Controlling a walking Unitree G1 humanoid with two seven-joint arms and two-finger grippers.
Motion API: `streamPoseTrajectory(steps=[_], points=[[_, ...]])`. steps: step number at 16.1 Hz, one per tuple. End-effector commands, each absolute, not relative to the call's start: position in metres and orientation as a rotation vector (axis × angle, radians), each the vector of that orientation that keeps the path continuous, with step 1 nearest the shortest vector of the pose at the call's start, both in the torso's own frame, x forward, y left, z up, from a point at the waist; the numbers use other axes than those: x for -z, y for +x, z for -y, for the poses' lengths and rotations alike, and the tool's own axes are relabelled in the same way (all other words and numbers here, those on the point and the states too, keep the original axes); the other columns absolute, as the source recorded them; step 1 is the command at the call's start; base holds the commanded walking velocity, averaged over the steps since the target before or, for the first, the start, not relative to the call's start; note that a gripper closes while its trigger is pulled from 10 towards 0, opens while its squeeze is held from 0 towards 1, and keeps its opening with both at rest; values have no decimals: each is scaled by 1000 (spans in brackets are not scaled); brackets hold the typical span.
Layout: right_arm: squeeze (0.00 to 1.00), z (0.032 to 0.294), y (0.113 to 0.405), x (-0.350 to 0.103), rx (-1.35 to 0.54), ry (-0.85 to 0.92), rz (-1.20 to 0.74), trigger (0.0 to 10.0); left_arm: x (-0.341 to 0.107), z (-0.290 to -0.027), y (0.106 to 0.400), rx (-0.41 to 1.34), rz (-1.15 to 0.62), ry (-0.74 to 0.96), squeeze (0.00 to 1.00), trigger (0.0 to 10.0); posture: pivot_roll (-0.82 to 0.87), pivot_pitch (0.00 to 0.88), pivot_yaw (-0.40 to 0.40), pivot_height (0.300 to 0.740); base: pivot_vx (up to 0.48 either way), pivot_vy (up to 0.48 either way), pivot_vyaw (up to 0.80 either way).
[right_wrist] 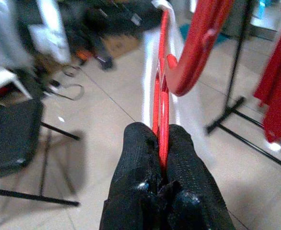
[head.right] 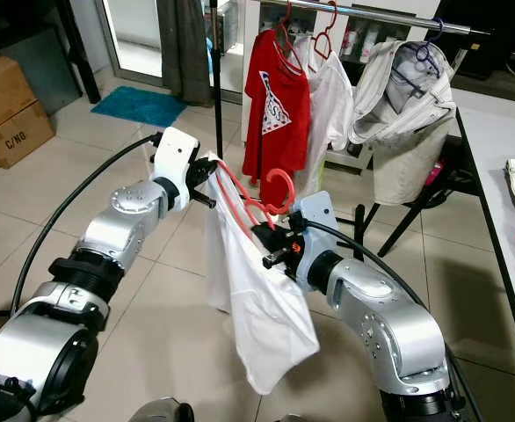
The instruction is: Hang hanger
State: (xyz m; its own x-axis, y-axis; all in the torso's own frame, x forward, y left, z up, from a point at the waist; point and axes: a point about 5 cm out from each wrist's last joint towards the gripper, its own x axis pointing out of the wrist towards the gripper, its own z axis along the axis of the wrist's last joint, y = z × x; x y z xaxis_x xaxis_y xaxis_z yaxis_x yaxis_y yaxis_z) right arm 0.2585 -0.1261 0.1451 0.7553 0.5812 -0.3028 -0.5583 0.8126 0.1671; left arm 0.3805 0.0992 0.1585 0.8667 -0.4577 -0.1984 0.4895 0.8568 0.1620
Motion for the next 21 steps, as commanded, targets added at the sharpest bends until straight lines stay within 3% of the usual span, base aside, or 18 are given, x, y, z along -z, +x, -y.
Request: streamPoseTrajectory(steps=[1,5,9,16,21], points=[[0,129,260,-141,-588,36,-386,10000,-166,-97,380,516,-138,240,0,0,-87,1,-18,740,0,0,0],[0,130,258,-136,-602,-16,-418,10000,-167,-110,380,495,-191,341,0,0,-86,0,-25,740,0,0,0],[0,123,246,-137,-742,-56,-438,10000,-165,-122,382,543,-279,454,0,0,-90,0,-24,740,0,0,0],[0,124,239,-133,-771,-65,-480,10000,-167,-102,365,784,-349,420,0,0,-97,0,-25,740,0,0,0],[0,129,248,-131,-696,-68,-476,10000,-175,-111,364,683,-363,453,0,0,-92,0,-31,740,0,0,0]])
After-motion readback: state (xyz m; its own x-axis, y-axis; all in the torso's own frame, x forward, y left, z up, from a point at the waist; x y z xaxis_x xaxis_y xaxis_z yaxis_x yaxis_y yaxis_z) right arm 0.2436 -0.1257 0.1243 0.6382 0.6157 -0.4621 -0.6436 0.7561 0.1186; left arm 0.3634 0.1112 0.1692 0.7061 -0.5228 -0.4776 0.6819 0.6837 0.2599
